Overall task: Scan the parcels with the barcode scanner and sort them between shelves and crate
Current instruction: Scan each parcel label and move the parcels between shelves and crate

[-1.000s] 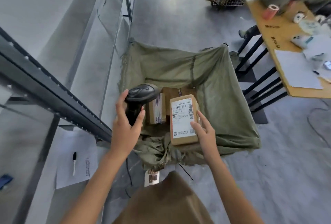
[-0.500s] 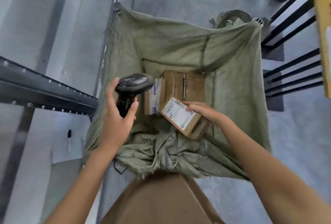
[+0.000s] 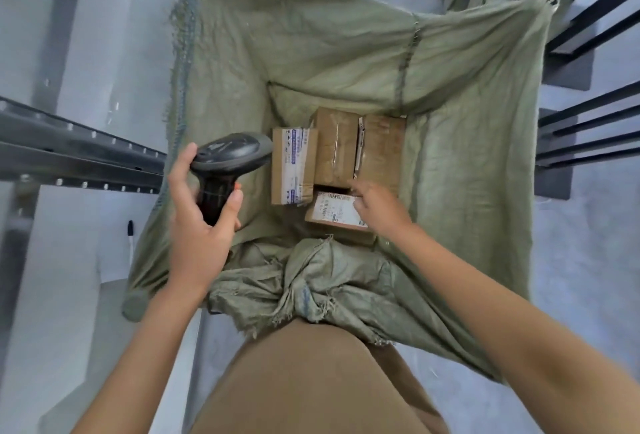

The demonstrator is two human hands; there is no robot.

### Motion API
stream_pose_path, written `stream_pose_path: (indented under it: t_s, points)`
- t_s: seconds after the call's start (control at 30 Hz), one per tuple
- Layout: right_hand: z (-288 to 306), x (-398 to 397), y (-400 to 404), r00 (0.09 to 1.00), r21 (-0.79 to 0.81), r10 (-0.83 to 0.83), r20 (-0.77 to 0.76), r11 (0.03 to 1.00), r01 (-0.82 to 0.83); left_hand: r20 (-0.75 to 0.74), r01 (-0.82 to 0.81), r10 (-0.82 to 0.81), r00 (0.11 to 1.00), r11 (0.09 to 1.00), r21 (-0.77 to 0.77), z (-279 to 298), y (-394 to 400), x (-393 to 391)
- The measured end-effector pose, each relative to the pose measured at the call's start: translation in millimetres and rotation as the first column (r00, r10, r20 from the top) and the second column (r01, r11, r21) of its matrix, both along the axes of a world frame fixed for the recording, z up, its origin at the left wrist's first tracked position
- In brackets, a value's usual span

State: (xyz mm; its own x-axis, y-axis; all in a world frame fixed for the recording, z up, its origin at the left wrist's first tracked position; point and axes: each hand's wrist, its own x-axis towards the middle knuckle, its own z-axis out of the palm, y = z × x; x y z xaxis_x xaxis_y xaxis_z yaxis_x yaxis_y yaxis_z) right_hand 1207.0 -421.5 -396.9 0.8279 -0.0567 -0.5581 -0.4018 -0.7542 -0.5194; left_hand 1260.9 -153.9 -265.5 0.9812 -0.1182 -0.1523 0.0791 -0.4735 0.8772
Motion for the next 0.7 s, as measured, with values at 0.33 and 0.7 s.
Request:
stream_pose_path:
  t_s: [0.33, 0.7]
  points:
    - [-21, -33, 33, 0.978, -0.081, 0.172, -0.116, 0.98, -0.182, -0.016, -0.005, 0.005, 1.0, 1.0, 0.012, 4, -7, -7]
    - [66, 7, 116, 0.959, 0.224, -0.029, 0.283, 0.974, -0.036, 0.122, -0.297, 0.297, 0.947, 0.955, -0.023, 63, 42, -54]
